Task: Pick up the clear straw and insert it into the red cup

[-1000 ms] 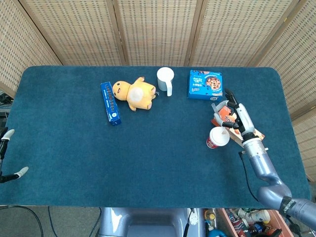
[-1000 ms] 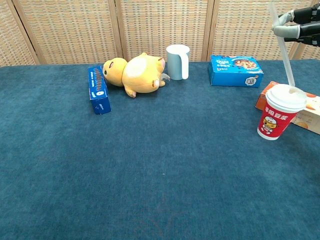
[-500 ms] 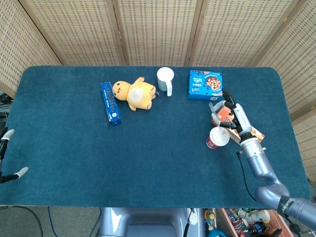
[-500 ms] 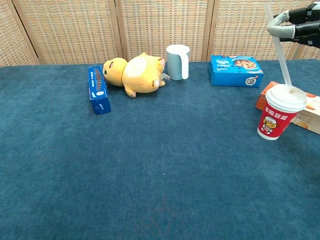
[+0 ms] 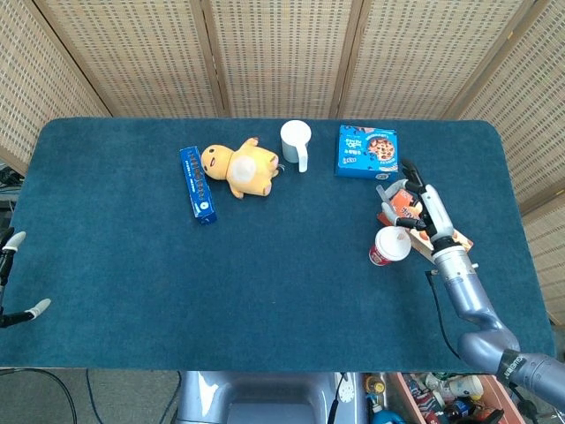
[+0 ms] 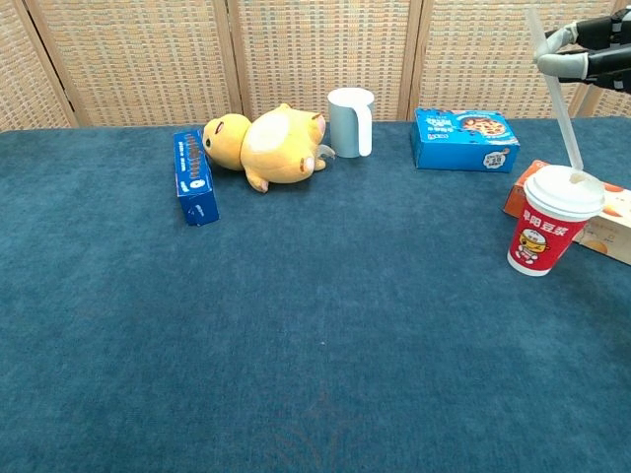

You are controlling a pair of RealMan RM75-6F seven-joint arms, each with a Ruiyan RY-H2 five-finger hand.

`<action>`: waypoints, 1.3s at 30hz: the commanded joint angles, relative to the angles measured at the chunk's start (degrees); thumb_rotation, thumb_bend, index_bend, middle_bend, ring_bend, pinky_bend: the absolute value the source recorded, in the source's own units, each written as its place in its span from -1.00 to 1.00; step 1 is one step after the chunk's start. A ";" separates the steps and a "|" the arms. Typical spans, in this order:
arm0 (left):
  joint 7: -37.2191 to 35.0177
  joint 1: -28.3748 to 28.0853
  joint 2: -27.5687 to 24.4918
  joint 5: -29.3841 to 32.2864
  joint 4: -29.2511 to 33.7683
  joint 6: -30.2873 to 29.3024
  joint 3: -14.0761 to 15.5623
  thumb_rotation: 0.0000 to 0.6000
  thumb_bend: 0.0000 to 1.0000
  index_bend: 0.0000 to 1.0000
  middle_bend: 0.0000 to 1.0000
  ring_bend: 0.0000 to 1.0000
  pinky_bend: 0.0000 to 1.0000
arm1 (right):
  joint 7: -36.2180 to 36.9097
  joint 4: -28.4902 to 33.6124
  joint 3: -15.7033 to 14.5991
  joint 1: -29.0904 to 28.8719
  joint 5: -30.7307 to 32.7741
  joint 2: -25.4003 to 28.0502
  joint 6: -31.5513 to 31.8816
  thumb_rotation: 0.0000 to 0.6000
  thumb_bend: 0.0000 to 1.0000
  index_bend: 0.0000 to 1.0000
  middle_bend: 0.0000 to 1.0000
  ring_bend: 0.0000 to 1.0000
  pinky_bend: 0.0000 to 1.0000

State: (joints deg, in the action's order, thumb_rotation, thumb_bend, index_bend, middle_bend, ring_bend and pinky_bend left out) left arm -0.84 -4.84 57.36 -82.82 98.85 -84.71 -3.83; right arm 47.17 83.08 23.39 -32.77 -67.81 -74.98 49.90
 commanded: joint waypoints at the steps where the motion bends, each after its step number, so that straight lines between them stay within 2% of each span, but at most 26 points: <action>1: 0.14 -0.02 0.03 0.02 0.03 0.01 0.00 1.00 -0.71 -1.00 -1.00 -1.00 -1.00 | 0.35 0.13 -0.11 0.05 -0.28 0.22 -0.02 1.00 0.11 0.40 -1.00 -1.00 -1.00; 26: 0.32 -0.02 0.14 -0.06 0.07 0.13 0.12 1.00 -0.71 -1.00 -1.00 -1.00 -1.00 | 2.97 -2.51 -1.04 -0.02 -0.37 -1.73 -0.02 1.00 0.11 0.40 -1.00 -1.00 -1.00; 39: 0.10 -0.03 0.13 -0.16 0.01 0.22 0.21 1.00 -0.71 -1.00 -1.00 -1.00 -1.00 | 9.97 -3.53 -1.79 1.27 -3.64 -2.52 1.15 1.00 0.11 0.41 -1.00 -1.00 -1.00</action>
State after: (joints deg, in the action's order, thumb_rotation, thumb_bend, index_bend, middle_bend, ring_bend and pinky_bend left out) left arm -0.75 -4.87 57.48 -82.97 98.85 -84.48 -3.62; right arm 56.25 79.74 21.81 -31.74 -70.82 -77.32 50.77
